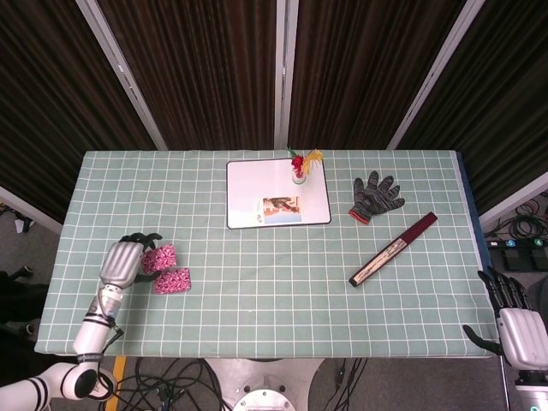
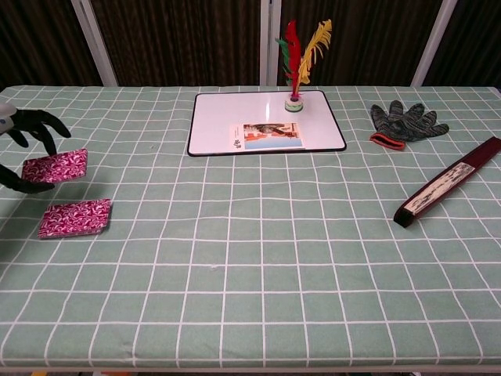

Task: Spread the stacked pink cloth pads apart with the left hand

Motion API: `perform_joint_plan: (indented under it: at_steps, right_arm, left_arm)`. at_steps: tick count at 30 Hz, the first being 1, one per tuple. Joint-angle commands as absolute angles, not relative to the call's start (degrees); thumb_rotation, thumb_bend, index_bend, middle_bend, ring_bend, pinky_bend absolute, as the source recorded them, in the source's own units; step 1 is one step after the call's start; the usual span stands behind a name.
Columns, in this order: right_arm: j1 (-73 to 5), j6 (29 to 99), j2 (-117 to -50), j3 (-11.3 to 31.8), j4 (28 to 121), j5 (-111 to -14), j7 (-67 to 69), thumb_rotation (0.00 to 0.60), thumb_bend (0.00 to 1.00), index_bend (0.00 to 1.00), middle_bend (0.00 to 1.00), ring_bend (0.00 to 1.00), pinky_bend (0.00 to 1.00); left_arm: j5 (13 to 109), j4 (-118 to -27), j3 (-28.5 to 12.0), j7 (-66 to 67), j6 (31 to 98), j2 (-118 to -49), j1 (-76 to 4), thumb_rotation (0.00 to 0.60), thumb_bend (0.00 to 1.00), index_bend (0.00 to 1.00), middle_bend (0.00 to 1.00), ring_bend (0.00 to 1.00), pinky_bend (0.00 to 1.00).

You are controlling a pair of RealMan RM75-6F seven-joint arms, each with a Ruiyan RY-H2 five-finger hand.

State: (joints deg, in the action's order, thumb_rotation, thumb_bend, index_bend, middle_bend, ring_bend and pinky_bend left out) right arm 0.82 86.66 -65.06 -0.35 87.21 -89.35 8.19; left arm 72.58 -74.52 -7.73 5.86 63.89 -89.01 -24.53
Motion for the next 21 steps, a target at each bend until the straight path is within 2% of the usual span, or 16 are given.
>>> perform_joint_plan:
  at_steps: [1, 8, 14, 16, 21]
  right_arm:
    - [0.8, 86.6, -65.0, -0.3, 87.3, -89.2, 8.0, 0.600, 0.11, 0.00, 0.00, 0.00, 0.00]
    - [1.1, 87.1, -65.0, -0.2, 87.4, -89.0, 7.3, 0.600, 0.11, 0.00, 0.00, 0.00, 0.00]
    - [1.2, 87.4, -64.8, -0.2, 87.8, -89.3, 7.0, 0.600, 0.13, 0.00, 0.00, 0.00, 0.00]
    - [1.1, 87.3, -64.9, -0.2, 87.8, -89.3, 6.9, 0.600, 0.13, 0.00, 0.00, 0.00, 0.00]
    - [1.0, 87.0, -65.1, -0.3, 87.6, -89.3, 6.9, 0.600, 0.13, 0.00, 0.00, 0.00, 0.00]
  left_arm:
    - [70.3, -70.0, -9.4, 3.8, 61.3, -90.4, -25.8, 0.600, 0.29, 0.27, 0.46, 0.25, 0.31]
    - [68.8, -64.3, -9.8, 1.5, 58.9, -92.9, -26.7, 0.600, 0.29, 0.27, 0.44, 0.25, 0.30]
    - [70.4, -61.2, -9.4, -2.3, 59.3, -93.8, -26.5, 0.600, 0.24, 0.20, 0.18, 0.10, 0.22]
    - [71.1, -60.9, -9.3, -3.2, 59.9, -93.7, -26.4, 0.600, 0.21, 0.19, 0.15, 0.09, 0.21]
    - [72.5, -63.8, -8.5, -3.8, 60.7, -92.1, -25.9, 0.600, 0.18, 0.18, 0.15, 0.09, 0.20]
